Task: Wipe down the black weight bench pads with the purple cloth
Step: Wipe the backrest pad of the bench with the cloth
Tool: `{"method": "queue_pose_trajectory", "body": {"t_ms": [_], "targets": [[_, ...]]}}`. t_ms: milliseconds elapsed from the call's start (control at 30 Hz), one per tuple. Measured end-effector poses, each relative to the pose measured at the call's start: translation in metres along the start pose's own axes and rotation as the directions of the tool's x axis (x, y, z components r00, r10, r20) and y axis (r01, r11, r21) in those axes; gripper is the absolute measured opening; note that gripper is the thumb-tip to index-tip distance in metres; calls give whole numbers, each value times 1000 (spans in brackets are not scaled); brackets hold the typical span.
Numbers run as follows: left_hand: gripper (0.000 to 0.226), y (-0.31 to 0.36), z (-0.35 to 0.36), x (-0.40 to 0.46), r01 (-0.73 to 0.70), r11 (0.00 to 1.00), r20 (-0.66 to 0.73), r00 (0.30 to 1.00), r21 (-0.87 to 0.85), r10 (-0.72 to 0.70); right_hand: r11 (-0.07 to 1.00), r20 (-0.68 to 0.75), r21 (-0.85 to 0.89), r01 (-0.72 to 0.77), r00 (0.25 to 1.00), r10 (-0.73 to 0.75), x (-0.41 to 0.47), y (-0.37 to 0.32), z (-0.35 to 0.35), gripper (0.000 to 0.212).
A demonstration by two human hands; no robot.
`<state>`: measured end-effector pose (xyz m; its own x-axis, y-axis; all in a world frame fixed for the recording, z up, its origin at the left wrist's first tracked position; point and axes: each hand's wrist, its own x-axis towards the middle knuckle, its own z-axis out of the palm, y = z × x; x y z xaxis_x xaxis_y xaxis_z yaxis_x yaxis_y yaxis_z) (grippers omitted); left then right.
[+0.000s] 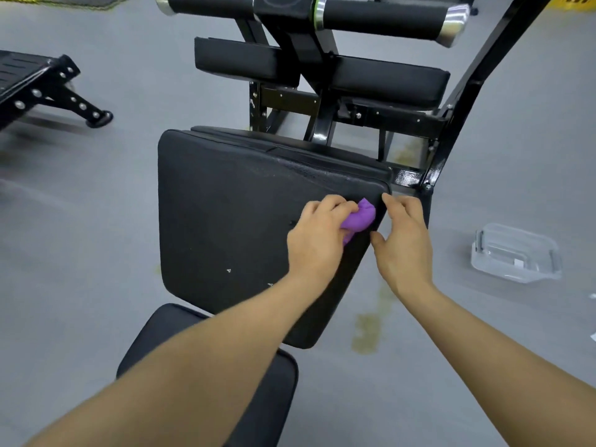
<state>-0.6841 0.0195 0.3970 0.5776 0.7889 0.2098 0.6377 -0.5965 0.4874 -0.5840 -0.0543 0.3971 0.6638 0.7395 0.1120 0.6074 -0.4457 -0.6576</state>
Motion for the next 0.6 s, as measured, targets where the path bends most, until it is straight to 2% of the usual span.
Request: {"method": "queue_pose_trajectory", "body": {"t_ms": [33, 67, 133, 200, 267, 367, 433, 533, 600], "targets": [[40, -14, -6, 5, 51, 999, -20, 999, 10, -51, 1000, 5, -12, 7, 1000, -7, -1, -2, 0, 61], [40, -29, -15, 12, 161, 987, -73, 984, -9, -161, 1000, 15, -24, 7, 1000, -7, -3, -5, 1, 60], [38, -55, -27, 23, 384, 914, -199, 893, -132, -404, 999, 34, -37, 10, 999, -9, -5, -10, 5, 61], [34, -55, -26, 24, 464, 869, -258, 830, -172, -494, 998, 43, -52, 24, 999, -22, -6, -12, 12, 61], [33, -34, -18, 15, 443, 887, -252, 851, -129, -461, 998, 50, -67, 20, 999, -17, -6, -12, 16, 62], [32, -4, 5, -16, 233, 970, -143, 960, -68, -241, 995, 45, -99, 33, 999, -29, -5, -11, 17, 62], [27, -1, 10, -26, 139, 989, -86, 986, -52, -143, 991, 40, -126, 54, 998, -49, -5, -12, 18, 60], [29, -21, 0, -19, 78, 996, -29, 996, -40, -80, 975, 70, -186, 125, 991, -114, -5, -15, 22, 62], [32, -42, -12, -12, 130, 990, -70, 989, -49, -133, 958, 94, -223, 182, 982, -165, -5, -19, 29, 63]]}}
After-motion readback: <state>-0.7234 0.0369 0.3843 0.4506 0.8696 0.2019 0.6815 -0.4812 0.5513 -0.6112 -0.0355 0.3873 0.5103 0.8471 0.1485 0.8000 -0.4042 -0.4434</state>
